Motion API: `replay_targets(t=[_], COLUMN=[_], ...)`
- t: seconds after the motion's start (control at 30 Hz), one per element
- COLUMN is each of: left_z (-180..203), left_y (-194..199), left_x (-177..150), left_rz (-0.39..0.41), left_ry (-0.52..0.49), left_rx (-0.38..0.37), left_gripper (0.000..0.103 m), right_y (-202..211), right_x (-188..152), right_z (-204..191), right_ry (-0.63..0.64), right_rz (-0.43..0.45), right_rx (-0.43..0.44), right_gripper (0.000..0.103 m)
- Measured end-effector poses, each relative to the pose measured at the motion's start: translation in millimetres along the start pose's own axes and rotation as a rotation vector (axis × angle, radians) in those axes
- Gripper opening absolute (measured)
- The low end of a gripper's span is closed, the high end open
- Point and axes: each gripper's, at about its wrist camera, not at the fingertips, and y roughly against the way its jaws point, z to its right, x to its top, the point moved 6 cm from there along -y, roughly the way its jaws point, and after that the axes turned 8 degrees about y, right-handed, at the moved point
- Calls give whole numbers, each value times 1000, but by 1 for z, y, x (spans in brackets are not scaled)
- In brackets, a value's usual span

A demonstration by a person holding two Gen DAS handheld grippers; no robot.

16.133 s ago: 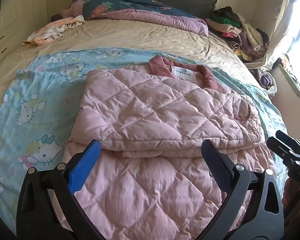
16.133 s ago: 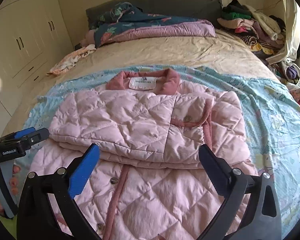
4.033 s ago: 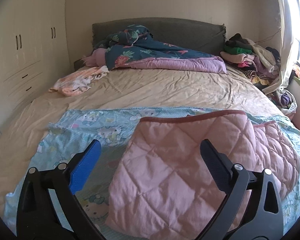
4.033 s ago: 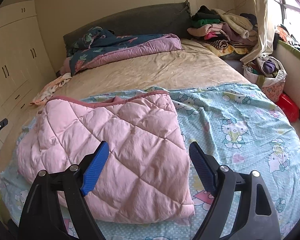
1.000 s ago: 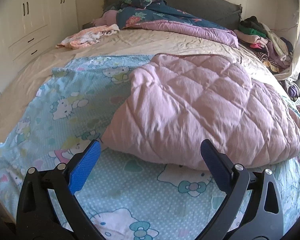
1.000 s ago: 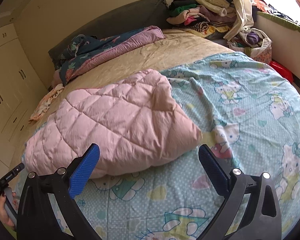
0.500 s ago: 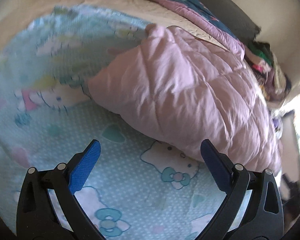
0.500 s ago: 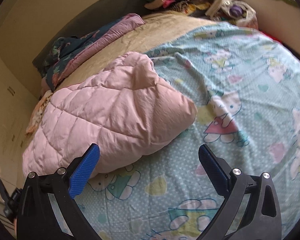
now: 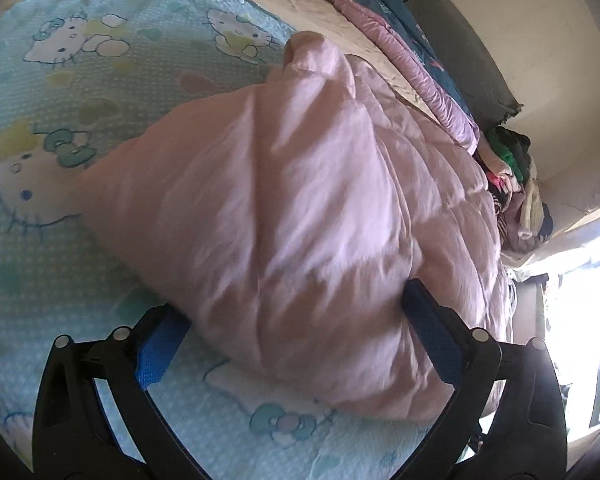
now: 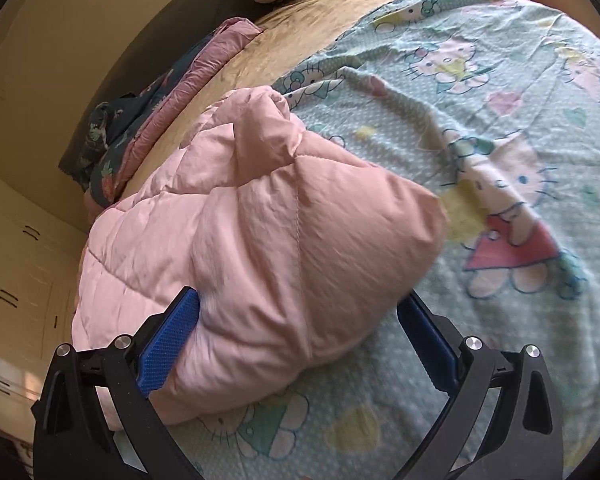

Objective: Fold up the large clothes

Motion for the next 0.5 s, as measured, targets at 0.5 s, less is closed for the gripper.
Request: replay_targets(t=[0.5], left_z=[4], left_y=[-29], left_x=[21], left_rz=[16], left_ry=[34], left_rx=[-41], left_gripper=[95], right_y=[-31], right_x=[13], right_z=[1], right_ry=[-9], right_rz=[-7], right_rx=[61], right_gripper=[99])
